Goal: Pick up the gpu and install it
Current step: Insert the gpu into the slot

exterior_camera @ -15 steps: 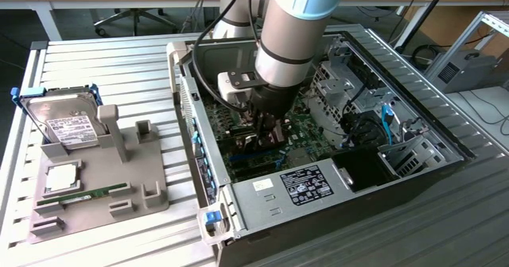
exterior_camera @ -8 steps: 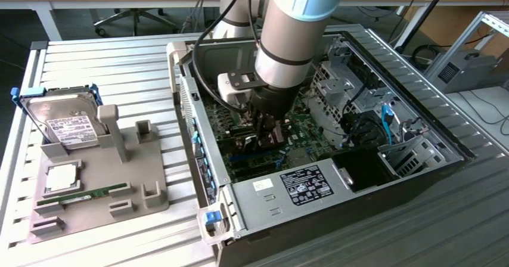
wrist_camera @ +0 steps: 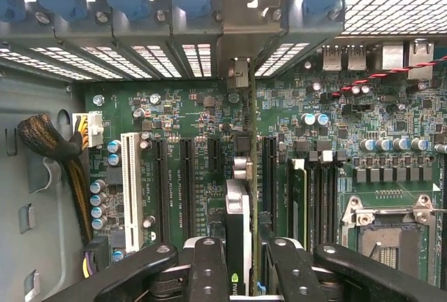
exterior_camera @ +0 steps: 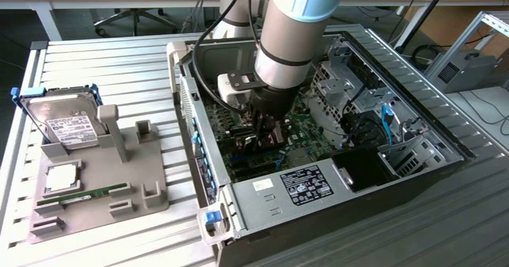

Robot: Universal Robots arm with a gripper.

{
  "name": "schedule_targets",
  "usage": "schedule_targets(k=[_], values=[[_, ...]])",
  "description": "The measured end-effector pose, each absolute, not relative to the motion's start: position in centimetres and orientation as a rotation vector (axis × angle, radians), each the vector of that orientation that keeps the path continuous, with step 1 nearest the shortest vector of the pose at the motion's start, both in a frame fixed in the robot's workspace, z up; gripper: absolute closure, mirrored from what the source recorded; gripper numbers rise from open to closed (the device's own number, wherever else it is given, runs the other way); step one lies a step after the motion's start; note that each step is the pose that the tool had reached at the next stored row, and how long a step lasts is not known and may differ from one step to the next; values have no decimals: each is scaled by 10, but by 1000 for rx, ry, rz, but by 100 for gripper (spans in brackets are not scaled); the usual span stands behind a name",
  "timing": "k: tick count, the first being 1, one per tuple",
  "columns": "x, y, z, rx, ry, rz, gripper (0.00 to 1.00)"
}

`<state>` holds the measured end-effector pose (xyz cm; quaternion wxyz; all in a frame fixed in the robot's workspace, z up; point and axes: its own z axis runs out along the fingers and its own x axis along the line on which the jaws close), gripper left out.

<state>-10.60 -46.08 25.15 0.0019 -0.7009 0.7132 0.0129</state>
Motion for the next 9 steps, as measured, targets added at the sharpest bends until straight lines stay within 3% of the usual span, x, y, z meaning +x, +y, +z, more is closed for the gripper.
schedule_targets(k=[9], values=[[-107, -461, 251, -2199, 2237, 39, 73]])
